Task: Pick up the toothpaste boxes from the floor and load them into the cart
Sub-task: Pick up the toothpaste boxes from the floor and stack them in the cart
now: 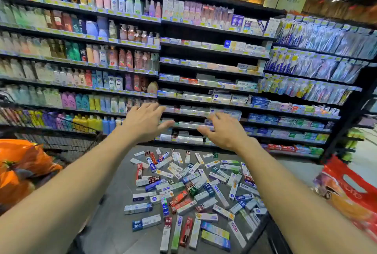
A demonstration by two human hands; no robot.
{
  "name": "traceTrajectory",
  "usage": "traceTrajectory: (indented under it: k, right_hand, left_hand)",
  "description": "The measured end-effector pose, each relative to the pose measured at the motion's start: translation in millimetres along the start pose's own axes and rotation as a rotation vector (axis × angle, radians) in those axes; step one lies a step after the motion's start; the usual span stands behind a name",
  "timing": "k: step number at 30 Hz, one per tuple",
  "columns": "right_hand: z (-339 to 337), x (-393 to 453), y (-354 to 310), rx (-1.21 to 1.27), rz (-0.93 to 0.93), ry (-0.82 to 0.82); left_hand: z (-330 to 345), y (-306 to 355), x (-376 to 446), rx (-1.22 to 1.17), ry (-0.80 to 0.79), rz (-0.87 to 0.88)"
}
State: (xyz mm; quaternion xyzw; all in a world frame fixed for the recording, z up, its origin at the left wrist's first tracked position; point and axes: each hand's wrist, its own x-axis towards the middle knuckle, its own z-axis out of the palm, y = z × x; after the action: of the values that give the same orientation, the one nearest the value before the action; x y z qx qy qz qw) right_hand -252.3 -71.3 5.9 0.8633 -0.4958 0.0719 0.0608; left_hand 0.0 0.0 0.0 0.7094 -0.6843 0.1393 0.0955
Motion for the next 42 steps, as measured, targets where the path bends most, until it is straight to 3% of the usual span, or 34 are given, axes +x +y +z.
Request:
traceTrajectory:
  k: [8,20,30,42]
  right_hand:
    - [67,83,-9,0.033,-0.045,-0.104]
    - [221,252,32,0.043,-0.062,-0.343]
    - [289,351,-6,0.096,-0.167,-0.403]
    - [415,428,-63,0.107,-0.053,-0.594]
  left_hand:
    - [84,-51,45,0.041,-0.164,-0.053]
    - [239,-103,152,0.064,-0.498,-0.184]
    - [322,-169,199,0.043,-0.589,-0.207]
    - [467,-260,264,-0.113,-0.677,-0.13]
